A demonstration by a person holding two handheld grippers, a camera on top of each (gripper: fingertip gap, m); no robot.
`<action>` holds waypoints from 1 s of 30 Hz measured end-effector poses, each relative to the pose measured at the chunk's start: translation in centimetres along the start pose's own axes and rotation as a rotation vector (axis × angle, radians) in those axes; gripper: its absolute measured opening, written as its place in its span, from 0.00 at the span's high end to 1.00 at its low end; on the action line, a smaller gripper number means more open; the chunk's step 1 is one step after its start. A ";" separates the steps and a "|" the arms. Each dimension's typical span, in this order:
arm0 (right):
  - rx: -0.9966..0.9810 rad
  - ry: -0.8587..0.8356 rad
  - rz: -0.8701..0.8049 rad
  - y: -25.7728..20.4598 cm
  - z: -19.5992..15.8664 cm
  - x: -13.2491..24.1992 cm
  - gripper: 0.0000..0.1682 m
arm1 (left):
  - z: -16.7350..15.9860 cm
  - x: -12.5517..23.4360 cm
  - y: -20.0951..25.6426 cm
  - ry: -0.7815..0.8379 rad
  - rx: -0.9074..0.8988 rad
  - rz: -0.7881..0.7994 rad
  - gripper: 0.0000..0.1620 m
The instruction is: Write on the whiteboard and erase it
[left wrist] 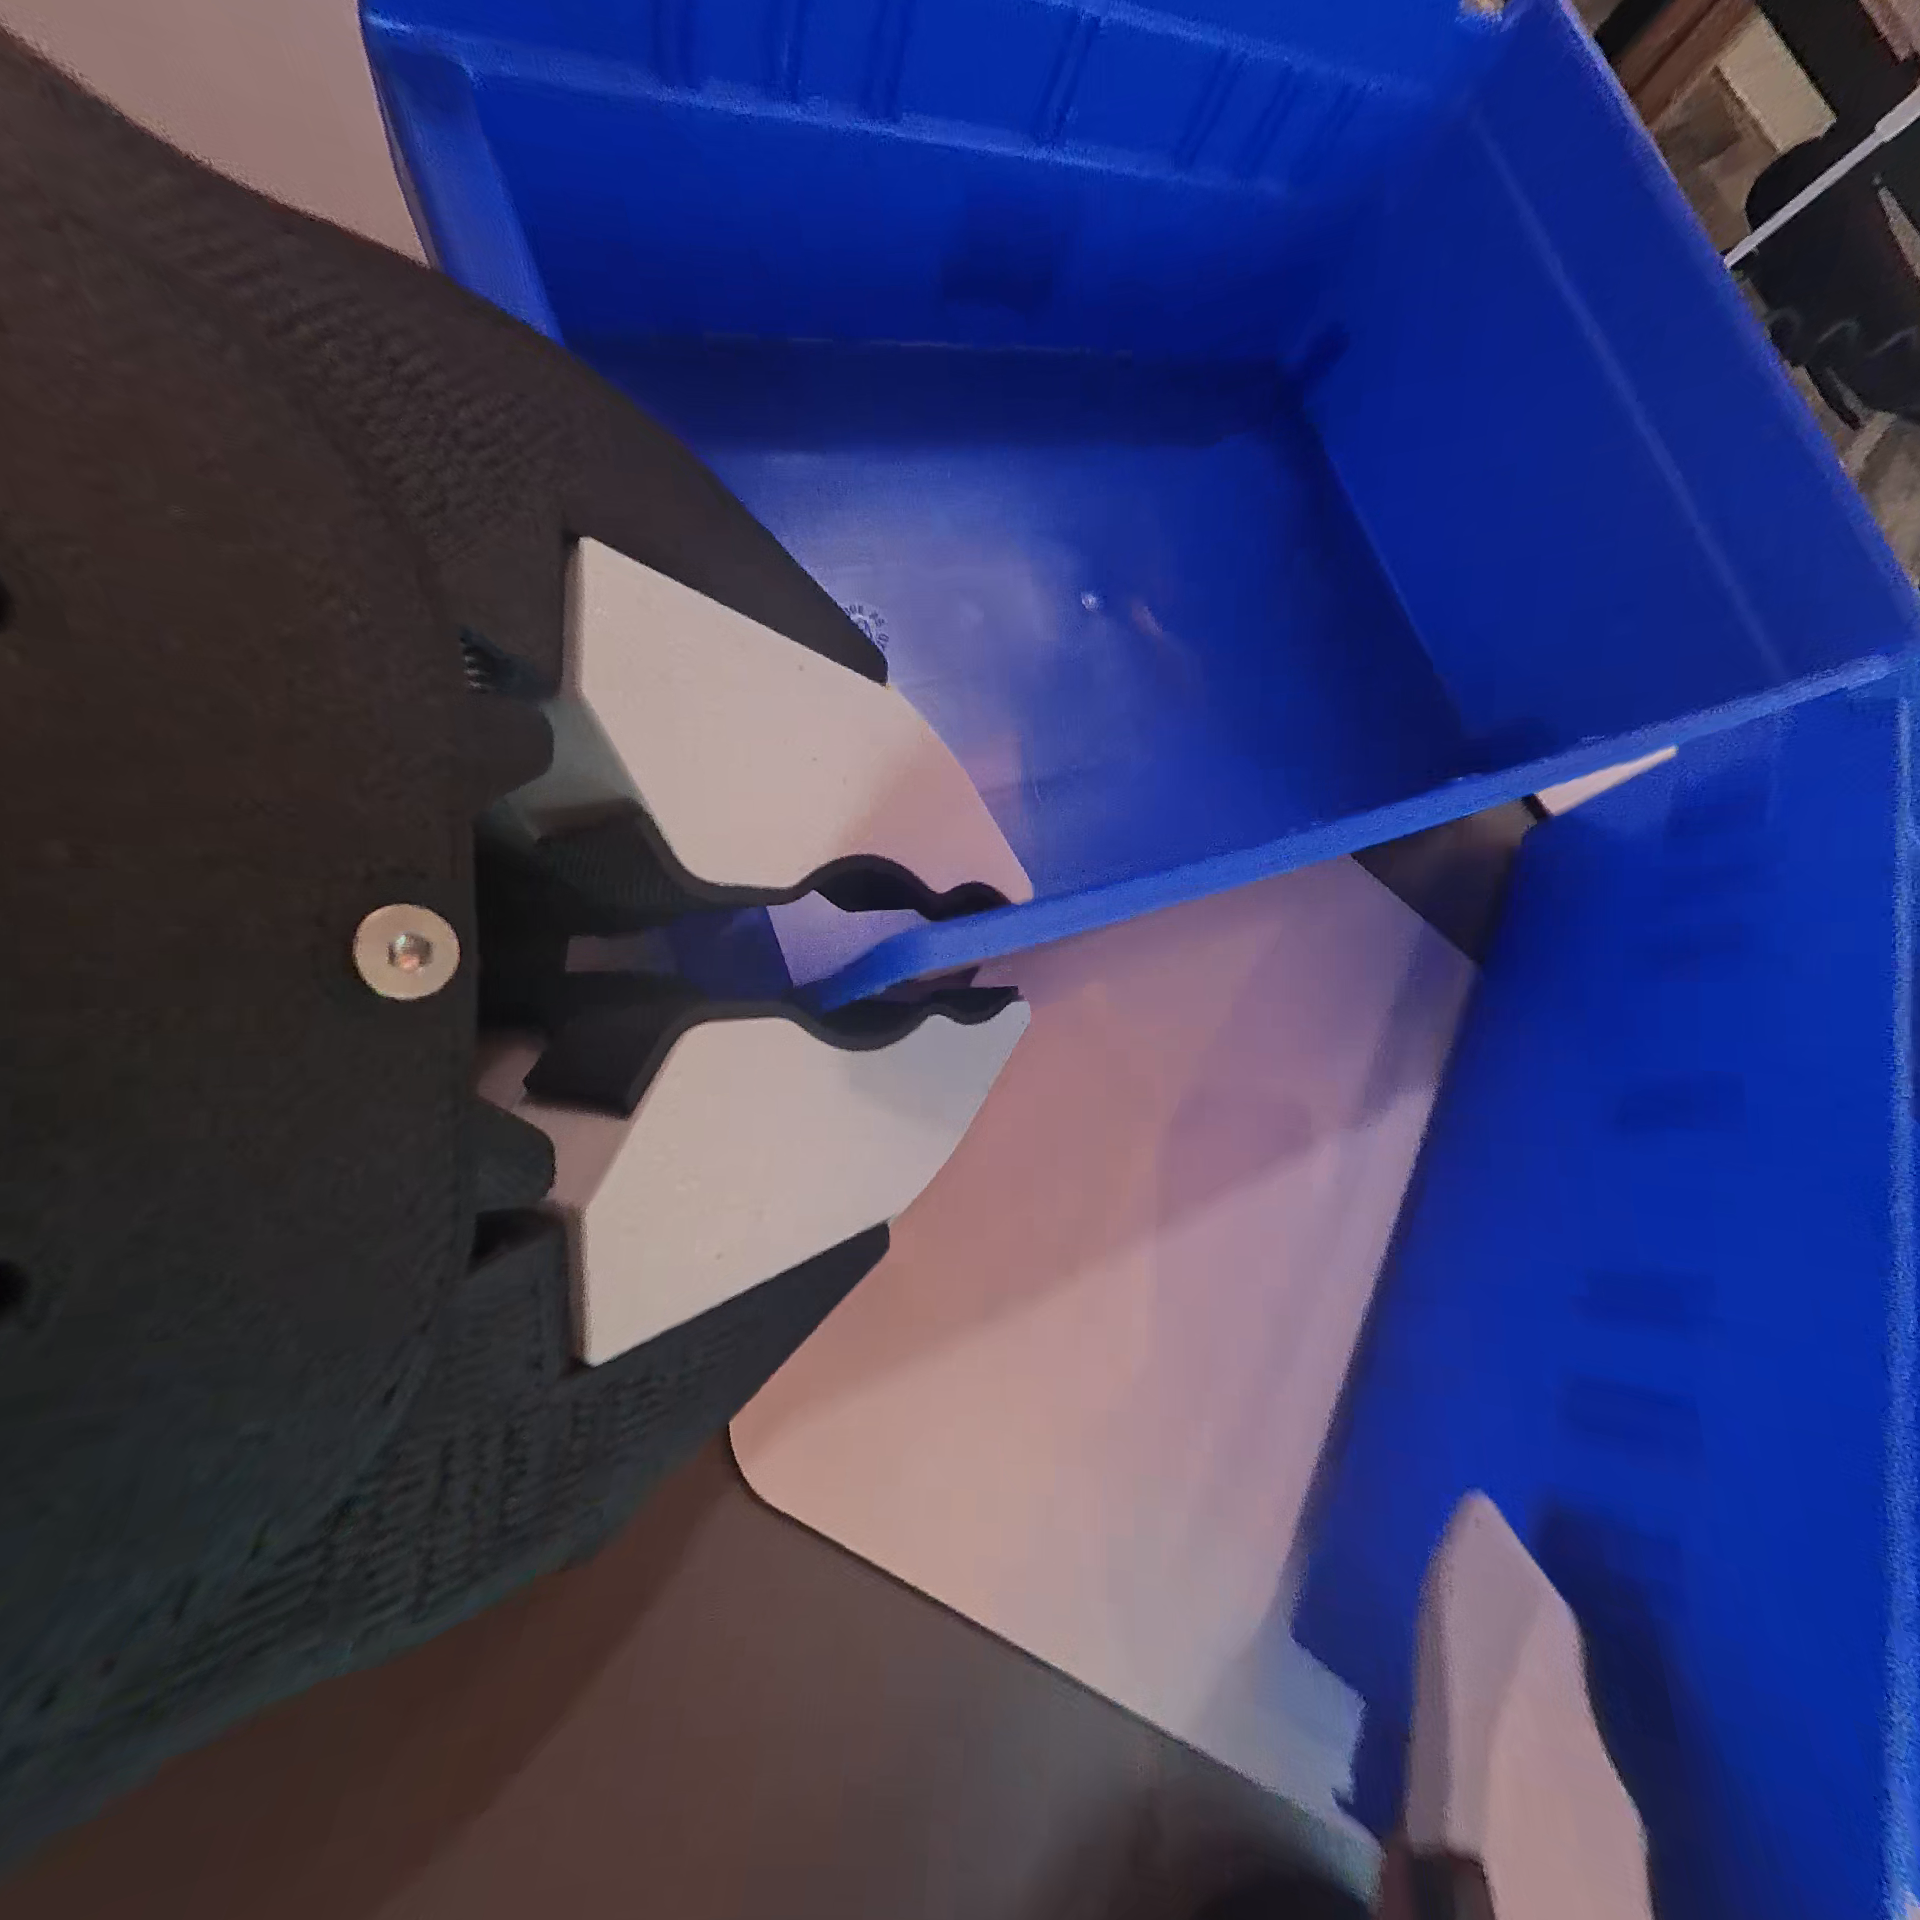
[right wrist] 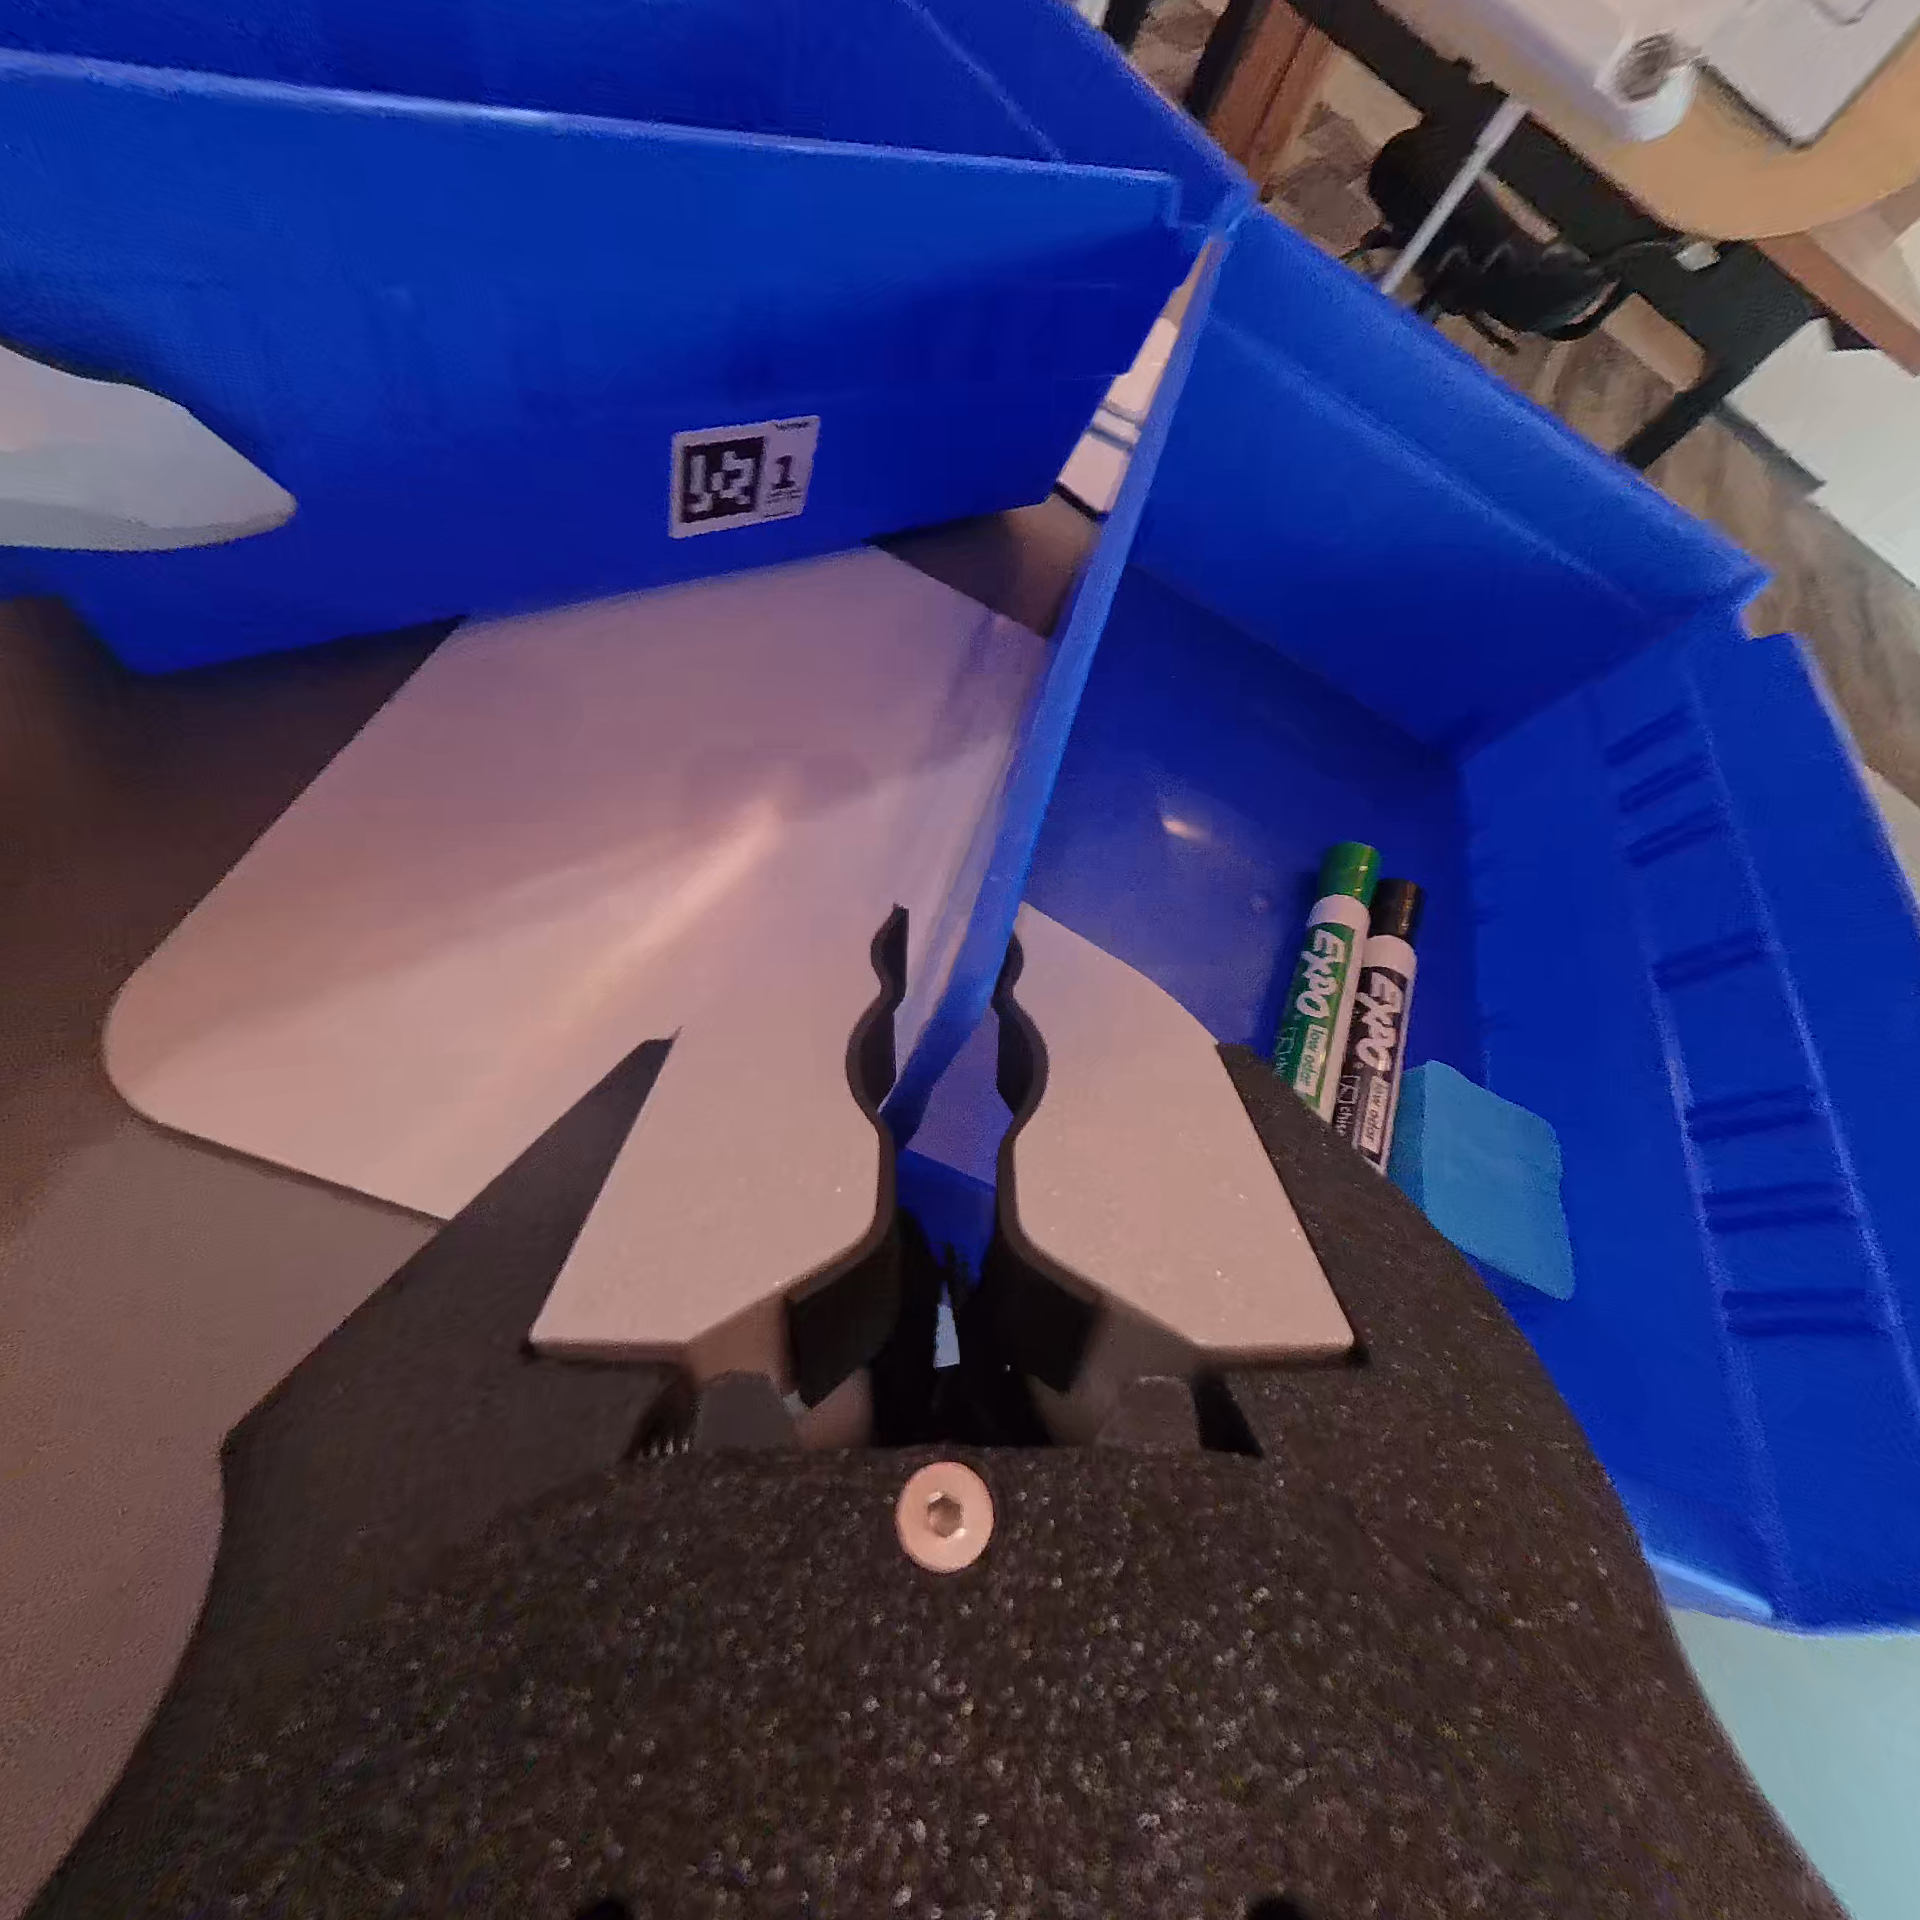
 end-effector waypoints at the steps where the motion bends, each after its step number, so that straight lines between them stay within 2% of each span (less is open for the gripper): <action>1: -0.014 0.003 0.037 -0.3 0.1 -0.2 0.89 | 0.1 0.2 0.1 0.029 0.017 -0.019 0.90; 5: -0.138 0.111 0.221 -0.7 0.7 0.6 0.66 | 1.7 2.7 0.3 0.255 0.074 -0.065 0.72; 8: -0.277 0.231 0.396 0.5 0.8 2.2 0.53 | 3.3 4.7 1.2 0.461 0.133 -0.117 0.62; 10: -0.374 0.298 0.474 2.0 0.3 3.6 0.48 | 4.3 5.2 2.2 0.561 0.164 -0.160 0.51; 13: -0.400 0.375 0.452 4.7 -0.9 5.9 0.47 | 5.2 4.9 3.6 0.621 0.240 -0.255 0.50; 16: -0.338 0.515 0.420 7.2 -2.0 8.6 0.48 | 5.7 3.6 4.8 0.586 0.305 -0.395 0.50; 19: -0.364 0.620 0.260 10.6 -3.3 11.1 0.50 | 6.3 2.0 5.7 0.553 0.275 -0.356 0.50; 22: -0.376 0.563 -0.047 14.7 -5.3 12.2 0.52 | 6.7 -0.2 6.6 0.523 0.188 -0.234 0.46; 24: -0.335 0.488 -0.165 16.4 -6.5 11.9 0.51 | 6.7 -1.7 7.2 0.438 0.133 -0.197 0.46; 27: -0.330 0.369 -0.095 17.3 -7.1 9.5 0.50 | 6.6 -3.6 8.1 0.336 0.088 -0.167 0.44; 30: -0.348 0.258 0.022 17.3 -6.6 6.5 0.44 | 6.9 -5.1 8.5 0.346 0.146 -0.152 0.37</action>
Point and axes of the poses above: each gripper's, where its closed fingertips meet, x back along the fingers, z out of its top, y = z × x across the jaws, the point moved 10 cm from there along x, back along the fingers, and after that the axes turned 10 degrees about -x, right-handed, at the moved point
